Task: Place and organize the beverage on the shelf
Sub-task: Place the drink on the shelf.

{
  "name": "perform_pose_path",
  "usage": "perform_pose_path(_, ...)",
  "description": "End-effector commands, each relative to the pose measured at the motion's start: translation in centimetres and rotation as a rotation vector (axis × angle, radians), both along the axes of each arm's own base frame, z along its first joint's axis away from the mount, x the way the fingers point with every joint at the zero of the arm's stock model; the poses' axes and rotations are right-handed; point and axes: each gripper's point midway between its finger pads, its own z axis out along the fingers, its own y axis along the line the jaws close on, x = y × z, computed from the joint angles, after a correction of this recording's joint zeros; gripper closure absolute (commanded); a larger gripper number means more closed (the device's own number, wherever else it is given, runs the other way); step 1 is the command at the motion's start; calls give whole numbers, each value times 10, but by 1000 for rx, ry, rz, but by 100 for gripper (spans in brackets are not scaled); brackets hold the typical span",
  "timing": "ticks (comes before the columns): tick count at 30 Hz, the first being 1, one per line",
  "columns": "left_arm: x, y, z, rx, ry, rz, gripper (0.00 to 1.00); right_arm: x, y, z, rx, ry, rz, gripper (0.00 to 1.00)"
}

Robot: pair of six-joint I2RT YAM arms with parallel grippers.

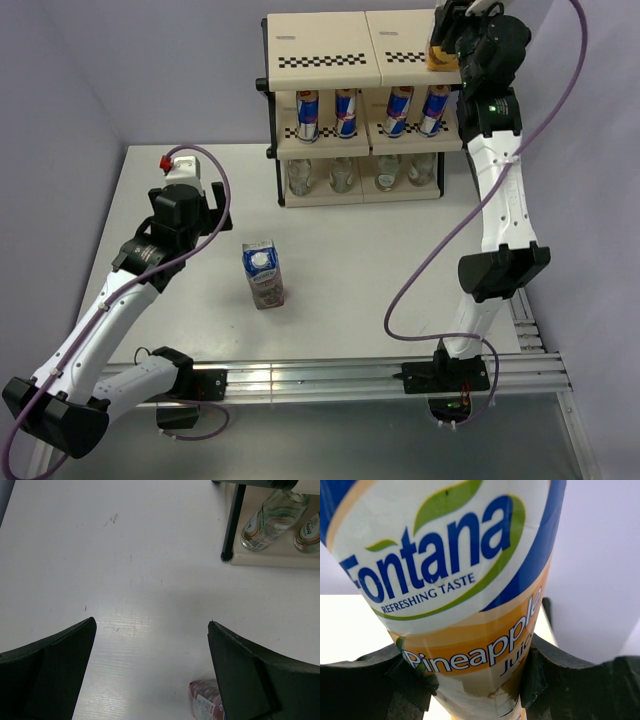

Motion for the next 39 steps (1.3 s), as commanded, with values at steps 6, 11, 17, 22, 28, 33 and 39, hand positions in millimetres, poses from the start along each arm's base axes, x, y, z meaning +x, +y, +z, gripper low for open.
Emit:
perform_pose_path(6, 3, 0, 5, -5, -32, -15, 1, -49, 3, 125, 19, -490, 72, 100)
perform_pose_path(11, 3, -2, 4, -10, -26, -32, 1, -17, 5, 93, -2, -389, 78, 100)
perform_pose_path(17, 4, -2, 4, -18, -26, -43, 1, 13, -1, 52, 51, -245, 61, 89)
perform_pose_path(22, 4, -3, 3, -21, -20, -48, 1, 34, -2, 24, 58, -165, 57, 71)
perform_pose_path(28, 5, -3, 1, -20, -14, -49, 1, 51, 1, 6, 32, -124, 72, 53)
perform_pose_path(33, 6, -4, 0, -23, -14, -54, 1, 59, 2, -3, 21, -111, 89, 47)
perform_pose_path(39, 7, -5, -1, -25, -9, -62, 0, 70, 7, -16, -6, -92, 121, 32)
